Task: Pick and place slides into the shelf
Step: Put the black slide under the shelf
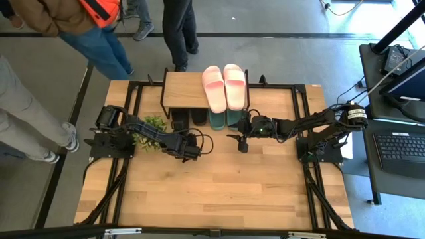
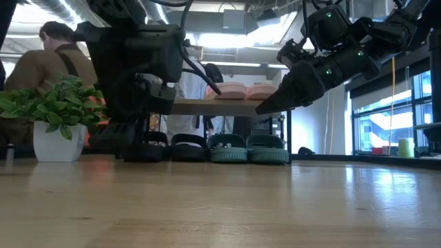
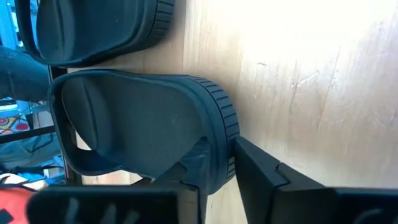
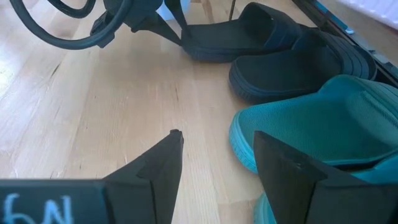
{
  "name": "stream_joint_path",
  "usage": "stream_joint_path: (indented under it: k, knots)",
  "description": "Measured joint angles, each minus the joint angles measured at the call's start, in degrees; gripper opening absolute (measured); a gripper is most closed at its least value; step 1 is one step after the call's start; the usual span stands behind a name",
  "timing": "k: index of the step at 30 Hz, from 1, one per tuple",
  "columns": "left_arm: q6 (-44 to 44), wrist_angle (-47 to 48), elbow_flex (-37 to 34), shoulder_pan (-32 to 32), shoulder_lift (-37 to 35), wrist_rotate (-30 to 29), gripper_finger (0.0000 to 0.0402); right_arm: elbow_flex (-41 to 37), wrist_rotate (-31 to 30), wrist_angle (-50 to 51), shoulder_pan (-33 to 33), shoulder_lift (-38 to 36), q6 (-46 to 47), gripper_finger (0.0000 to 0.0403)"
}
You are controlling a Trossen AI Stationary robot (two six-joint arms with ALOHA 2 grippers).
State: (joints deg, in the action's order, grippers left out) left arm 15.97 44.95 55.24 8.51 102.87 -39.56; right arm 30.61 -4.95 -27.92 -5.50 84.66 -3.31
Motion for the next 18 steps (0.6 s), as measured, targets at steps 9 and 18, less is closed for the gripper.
stream_joint_path:
  k: [9, 18]
  knots:
    - [0.0, 0.0, 0.0, -2.2, 0.0, -1.8, 0.0033, 0.0, 0.0, 0.0, 0.0, 0.0, 0.0, 0.0197]
    - [0.0, 0.0, 0.0, -6.2, 0.0, -3.4, 0.0032, 0.0, 0.0, 0.0, 0.0, 0.0, 0.0, 0.0197]
